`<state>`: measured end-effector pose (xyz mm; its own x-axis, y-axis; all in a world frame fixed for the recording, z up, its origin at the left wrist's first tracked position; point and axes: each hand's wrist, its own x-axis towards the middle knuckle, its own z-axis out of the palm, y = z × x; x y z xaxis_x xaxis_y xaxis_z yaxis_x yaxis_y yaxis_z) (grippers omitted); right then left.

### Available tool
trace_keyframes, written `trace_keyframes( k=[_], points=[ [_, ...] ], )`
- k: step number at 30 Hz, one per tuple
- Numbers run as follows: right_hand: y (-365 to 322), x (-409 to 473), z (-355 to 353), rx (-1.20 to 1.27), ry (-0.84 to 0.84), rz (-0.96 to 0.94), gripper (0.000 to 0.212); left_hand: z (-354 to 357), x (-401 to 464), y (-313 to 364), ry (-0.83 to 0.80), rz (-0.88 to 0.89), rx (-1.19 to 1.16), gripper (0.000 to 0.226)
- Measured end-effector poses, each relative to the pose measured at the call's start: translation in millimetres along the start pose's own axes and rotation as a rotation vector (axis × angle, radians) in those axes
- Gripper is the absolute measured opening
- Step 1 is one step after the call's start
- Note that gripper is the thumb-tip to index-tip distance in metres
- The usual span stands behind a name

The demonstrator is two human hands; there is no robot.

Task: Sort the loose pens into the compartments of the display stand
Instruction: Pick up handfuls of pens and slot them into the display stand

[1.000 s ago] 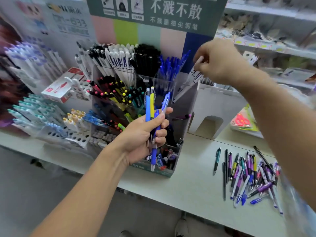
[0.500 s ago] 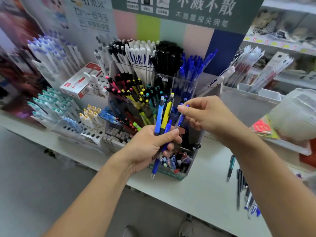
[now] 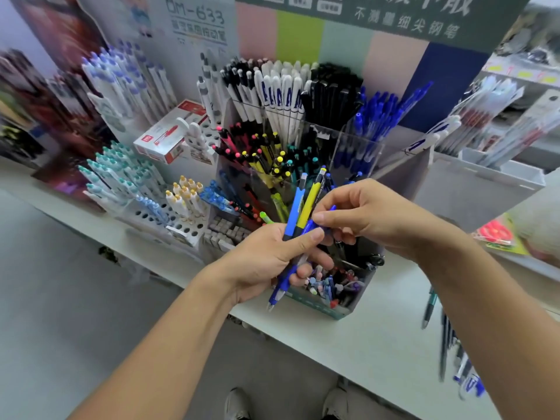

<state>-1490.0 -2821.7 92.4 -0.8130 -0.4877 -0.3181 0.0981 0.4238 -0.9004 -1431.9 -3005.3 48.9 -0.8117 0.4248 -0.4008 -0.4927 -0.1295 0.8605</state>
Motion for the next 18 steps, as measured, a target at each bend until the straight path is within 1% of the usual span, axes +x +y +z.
trace_keyframes(
  k=[3, 6, 8, 9, 11, 12, 13, 14, 15, 17, 18],
  points=[
    [-3.0, 4.7, -3.7, 0.094, 0.115, 0.001, 0.013, -10.2, -4.8, 0.3, 0.026, -0.010, -0.013, 0.042],
    [-10.5, 2.4, -14.5, 0.156, 0.214, -0.022, 0.008, -17.9, -5.8, 2.2, 0.045, -0.004, 0.004, 0.035],
    [-15.7, -1.3, -17.7, 0.209, 0.204, -0.040, 0.008, -17.4, -3.5, 8.3, 0.024, 0.011, 0.001, 0.037],
    [-18.5, -3.1, -18.3, 0.267, 0.176, -0.041, 0.012, -15.2, -1.9, 12.1, 0.002, 0.016, -0.001, 0.041],
    [-23.1, -7.7, -22.2, 0.343, 0.116, -0.029, 0.027, -6.9, 2.8, 20.0, -0.047, 0.024, -0.012, 0.044],
    [-25.4, -10.6, -25.6, 0.336, 0.118, -0.039, 0.030, -2.5, 4.3, 23.8, -0.053, 0.034, -0.017, 0.043],
    [-29.5, -15.2, -31.9, 0.301, 0.160, -0.076, 0.025, 2.1, 6.8, 26.8, -0.037, 0.053, -0.019, 0.042],
    [-34.3, -21.3, -42.6, 0.239, 0.256, -0.152, 0.016, 5.4, 11.0, 28.8, 0.004, 0.078, -0.010, 0.041],
    [-41.6, -29.1, -57.0, 0.175, 0.393, -0.252, 0.006, 7.5, 15.4, 29.9, 0.065, 0.109, 0.007, 0.038],
    [-61.8, -44.1, -90.8, 0.029, 0.693, -0.466, 0.008, 9.0, 24.1, 31.7, 0.182, 0.178, 0.026, 0.032],
    [-71.7, -49.2, -106.8, -0.066, 0.798, -0.546, 0.008, 9.8, 28.1, 33.3, 0.213, 0.203, 0.018, 0.032]
  ],
)
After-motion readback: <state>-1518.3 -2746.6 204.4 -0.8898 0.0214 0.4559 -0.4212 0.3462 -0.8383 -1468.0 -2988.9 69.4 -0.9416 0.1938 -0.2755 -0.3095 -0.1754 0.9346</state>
